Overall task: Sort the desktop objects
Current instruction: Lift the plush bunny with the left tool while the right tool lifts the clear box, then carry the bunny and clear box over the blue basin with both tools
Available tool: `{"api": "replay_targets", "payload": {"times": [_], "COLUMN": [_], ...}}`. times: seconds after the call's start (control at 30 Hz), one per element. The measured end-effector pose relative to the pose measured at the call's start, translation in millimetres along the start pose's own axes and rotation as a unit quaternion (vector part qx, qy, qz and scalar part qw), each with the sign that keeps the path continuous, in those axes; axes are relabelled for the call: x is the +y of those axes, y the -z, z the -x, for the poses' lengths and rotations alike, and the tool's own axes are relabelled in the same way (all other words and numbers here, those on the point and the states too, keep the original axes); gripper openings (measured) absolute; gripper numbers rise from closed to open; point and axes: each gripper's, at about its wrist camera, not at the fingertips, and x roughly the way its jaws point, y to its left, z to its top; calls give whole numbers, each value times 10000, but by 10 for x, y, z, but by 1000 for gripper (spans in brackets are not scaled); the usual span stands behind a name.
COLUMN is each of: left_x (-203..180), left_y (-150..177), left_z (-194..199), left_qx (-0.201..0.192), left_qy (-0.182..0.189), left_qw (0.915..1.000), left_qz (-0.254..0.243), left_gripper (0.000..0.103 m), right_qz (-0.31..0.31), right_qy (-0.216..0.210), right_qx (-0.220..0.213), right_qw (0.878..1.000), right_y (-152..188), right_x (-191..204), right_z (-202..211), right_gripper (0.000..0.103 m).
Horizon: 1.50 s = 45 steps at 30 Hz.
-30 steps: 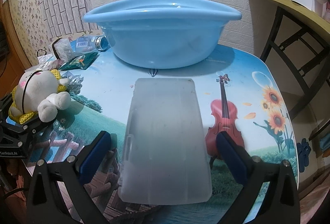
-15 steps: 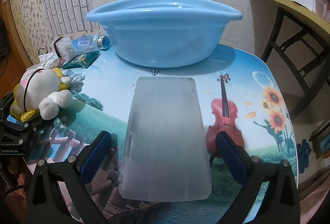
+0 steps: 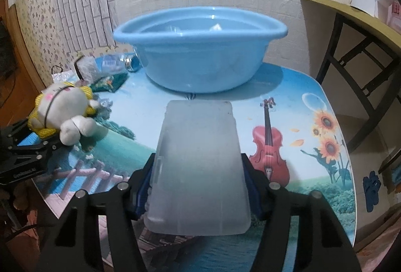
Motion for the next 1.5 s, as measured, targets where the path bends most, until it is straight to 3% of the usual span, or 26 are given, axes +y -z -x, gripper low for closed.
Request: {"api": "replay_targets", "payload": {"times": [0.1, 0.37, 0.5, 0.6, 0.77, 0.87, 0.93, 1.03, 1.13, 1.43, 1.5], "left_x": [15, 8, -20, -30, -91, -93, -83, -66, -87, -168, -171], "left_y": [-25, -234, -394, -509, -651, -636, -602, -591, -590, -585, -568], "left_z": [31, 265, 445, 543, 554, 454, 401, 338, 256, -116, -185], "left_qx": [24, -299, -600, -781, -862, -663, -606, -564, -426, 31, 104], "left_qy": [37, 110, 171, 199, 231, 267, 247, 85, 128, 164, 206], "left_qw": [10000, 9994, 9980, 9967, 9960, 9974, 9978, 9982, 9989, 9998, 9997], "left_qz": [39, 102, 100, 99, -3, 44, 123, 192, 119, -87, -46], "left_gripper": [46, 40, 37, 16, 16, 28, 57, 78, 83, 84, 93], "right_qz": [41, 230, 253, 257, 241, 160, 126, 53, 47, 47, 52], "right_qy": [-80, -293, -401, -459, -531, -556, -556, -553, -559, -578, -580], "right_qx": [-123, -366, -736, -908, -970, -888, -874, -889, -914, -875, -869], "right_qw": [9999, 9986, 9962, 9945, 9936, 9944, 9945, 9945, 9942, 9945, 9945], "right_y": [-46, -166, -251, -310, -380, -370, -365, -378, -397, -428, -429], "right_x": [28, 186, 231, 244, 221, 162, 134, 97, 92, 76, 69], "right_z": [83, 264, 432, 515, 506, 442, 426, 418, 431, 404, 400], "right_gripper": [61, 61, 61, 61, 61, 61, 61, 61, 61, 61, 61]}}
